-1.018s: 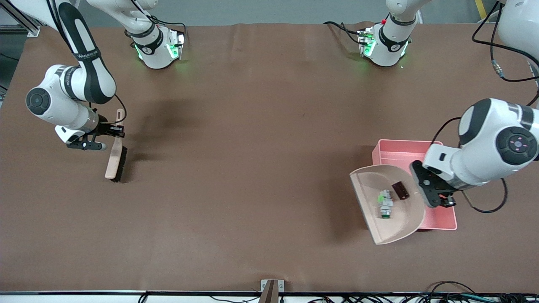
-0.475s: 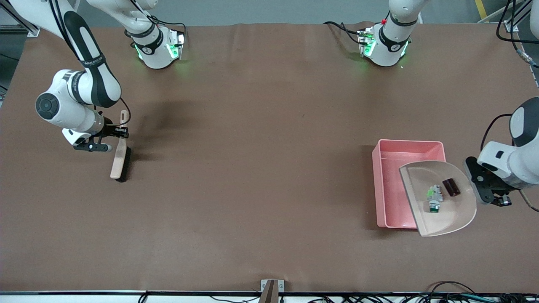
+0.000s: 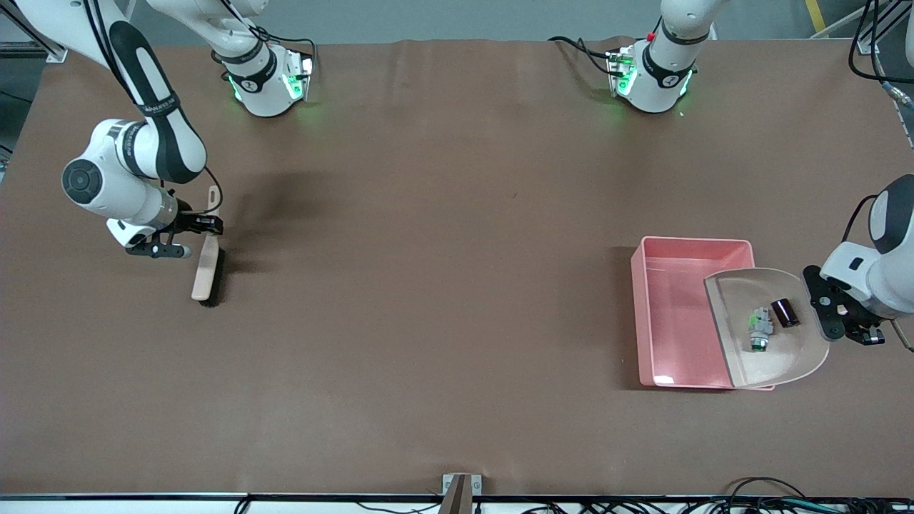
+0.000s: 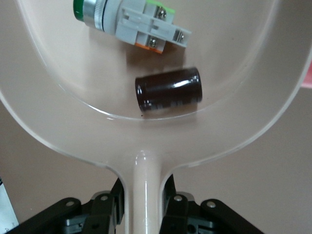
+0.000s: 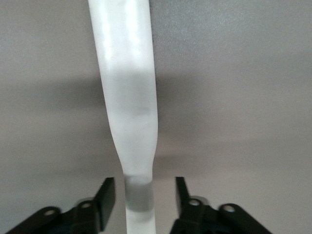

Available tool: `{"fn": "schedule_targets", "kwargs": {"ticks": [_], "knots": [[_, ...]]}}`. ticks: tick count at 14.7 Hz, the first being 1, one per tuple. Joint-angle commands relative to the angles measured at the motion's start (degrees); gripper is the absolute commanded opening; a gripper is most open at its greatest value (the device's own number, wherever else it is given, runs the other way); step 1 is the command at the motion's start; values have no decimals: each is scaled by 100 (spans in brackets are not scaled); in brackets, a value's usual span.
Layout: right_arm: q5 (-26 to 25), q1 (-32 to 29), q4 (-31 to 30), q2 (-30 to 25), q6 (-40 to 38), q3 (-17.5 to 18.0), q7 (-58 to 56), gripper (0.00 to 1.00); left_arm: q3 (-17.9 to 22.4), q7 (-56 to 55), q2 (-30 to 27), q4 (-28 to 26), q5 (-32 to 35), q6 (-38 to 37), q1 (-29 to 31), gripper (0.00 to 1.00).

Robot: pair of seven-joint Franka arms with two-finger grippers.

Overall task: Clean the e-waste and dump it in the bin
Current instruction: 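Tip the dustpan into the bin while the right gripper sets the brush down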

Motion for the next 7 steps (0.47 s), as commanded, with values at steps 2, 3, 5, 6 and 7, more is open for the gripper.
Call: {"fn": "schedule_targets", "kwargs": {"ticks": [2, 3, 5, 6, 7], "knots": [[-119, -120, -7, -13, 49, 92, -17, 100, -40, -63, -70, -246, 725, 31, 9, 16], [-110, -120, 19, -22, 14, 92, 1, 100, -40, -72, -62, -246, 849, 31, 9, 16], [-84, -111, 107, -22, -4, 100, 36, 100, -40, -72, -35, -255, 1025, 32, 0, 16], [-58, -94, 186, -22, -30, 100, 28, 100, -40, -72, -35, -255, 1113, 23, 0, 16], [-57, -94, 291, -22, -161, 100, 10, 100, -40, -80, -35, -255, 1235, 23, -9, 16]]}}
